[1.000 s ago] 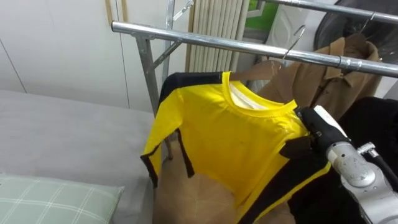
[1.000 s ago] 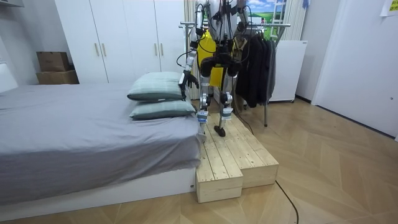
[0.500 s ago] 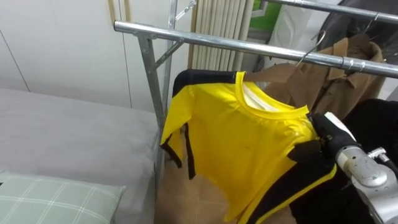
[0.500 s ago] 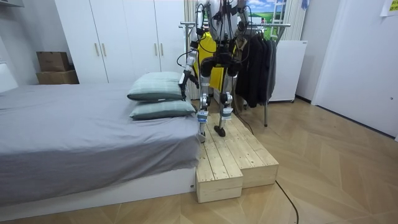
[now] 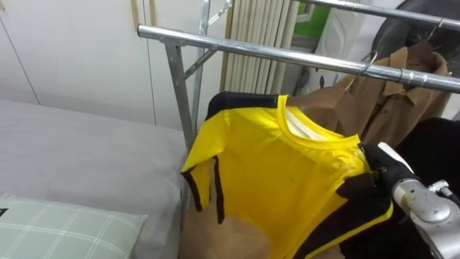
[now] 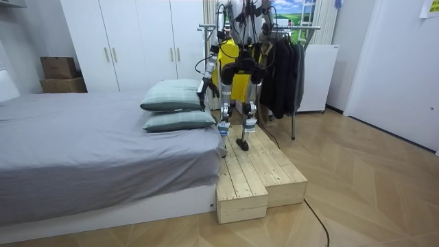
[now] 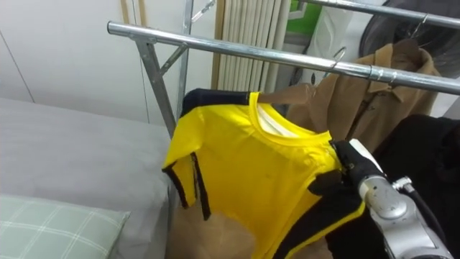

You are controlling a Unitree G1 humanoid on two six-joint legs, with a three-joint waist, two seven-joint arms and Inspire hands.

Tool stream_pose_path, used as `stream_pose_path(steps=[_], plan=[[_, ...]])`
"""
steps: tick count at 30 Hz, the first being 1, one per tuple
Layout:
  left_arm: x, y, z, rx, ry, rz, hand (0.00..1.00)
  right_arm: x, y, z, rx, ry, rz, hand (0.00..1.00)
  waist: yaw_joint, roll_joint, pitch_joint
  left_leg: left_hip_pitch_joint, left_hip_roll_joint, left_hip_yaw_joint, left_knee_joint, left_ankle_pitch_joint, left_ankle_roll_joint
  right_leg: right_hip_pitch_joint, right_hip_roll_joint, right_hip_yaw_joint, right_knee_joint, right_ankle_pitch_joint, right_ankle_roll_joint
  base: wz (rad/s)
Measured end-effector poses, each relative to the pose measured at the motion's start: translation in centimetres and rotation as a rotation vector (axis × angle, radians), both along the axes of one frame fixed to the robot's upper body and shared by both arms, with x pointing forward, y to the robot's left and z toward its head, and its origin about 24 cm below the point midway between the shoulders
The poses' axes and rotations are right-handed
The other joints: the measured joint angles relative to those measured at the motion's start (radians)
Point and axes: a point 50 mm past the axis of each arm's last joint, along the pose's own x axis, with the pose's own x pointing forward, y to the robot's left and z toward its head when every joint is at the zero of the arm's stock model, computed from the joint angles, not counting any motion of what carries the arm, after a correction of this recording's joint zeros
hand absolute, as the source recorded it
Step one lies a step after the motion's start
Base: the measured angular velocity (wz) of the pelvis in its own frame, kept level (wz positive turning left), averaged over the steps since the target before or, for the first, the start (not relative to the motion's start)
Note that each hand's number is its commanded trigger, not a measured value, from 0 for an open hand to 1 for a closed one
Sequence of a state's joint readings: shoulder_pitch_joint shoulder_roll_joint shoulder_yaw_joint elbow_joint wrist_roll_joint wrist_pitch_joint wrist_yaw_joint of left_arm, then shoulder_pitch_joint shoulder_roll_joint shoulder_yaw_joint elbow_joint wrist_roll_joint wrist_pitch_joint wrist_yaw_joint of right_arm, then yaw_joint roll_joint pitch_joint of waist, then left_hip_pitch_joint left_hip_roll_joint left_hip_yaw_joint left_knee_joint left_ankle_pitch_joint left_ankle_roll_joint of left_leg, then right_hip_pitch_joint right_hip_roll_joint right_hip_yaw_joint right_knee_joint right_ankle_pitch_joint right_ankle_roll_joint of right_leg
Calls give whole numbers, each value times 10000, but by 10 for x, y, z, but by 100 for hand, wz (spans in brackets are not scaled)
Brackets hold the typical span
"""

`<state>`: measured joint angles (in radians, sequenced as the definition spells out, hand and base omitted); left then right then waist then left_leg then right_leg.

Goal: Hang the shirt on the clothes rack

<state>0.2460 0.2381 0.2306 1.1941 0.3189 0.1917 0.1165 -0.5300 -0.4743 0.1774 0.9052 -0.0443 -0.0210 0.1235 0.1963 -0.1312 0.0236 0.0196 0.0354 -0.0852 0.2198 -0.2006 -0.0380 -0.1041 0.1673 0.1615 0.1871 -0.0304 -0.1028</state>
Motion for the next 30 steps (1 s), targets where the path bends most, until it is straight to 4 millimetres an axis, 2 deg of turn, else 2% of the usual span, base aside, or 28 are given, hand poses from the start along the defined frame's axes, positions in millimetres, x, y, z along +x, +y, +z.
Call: stream_pose_path(steps=[6,11,24,30], plan=[[0,1,0,24,-7,-12,0,-2,-3,-4,-3,196,-136,100,-1,-59,43,10,-12,0,-33,-1,2,-4,-12,-4,-37,10,18,0],[1,1,0,23,-30,-8,0,-3,-3,-5,9,220,-146,100,2,-22,95,18,-40,-70,-36,-7,12,-8,-20,5,-52,-3,33,0],[1,-1,0,-42,51,-241,0,-5,-2,-10,-151,365,-166,100,29,15,94,39,-81,-253,-34,-21,29,-12,-20,-12,-9,-15,45,0],[1,-2,-1,-71,83,-344,0,-5,-3,-10,-173,322,-220,100,29,96,53,37,-72,-277,-53,-27,34,-6,-24,-68,0,-15,47,0]])
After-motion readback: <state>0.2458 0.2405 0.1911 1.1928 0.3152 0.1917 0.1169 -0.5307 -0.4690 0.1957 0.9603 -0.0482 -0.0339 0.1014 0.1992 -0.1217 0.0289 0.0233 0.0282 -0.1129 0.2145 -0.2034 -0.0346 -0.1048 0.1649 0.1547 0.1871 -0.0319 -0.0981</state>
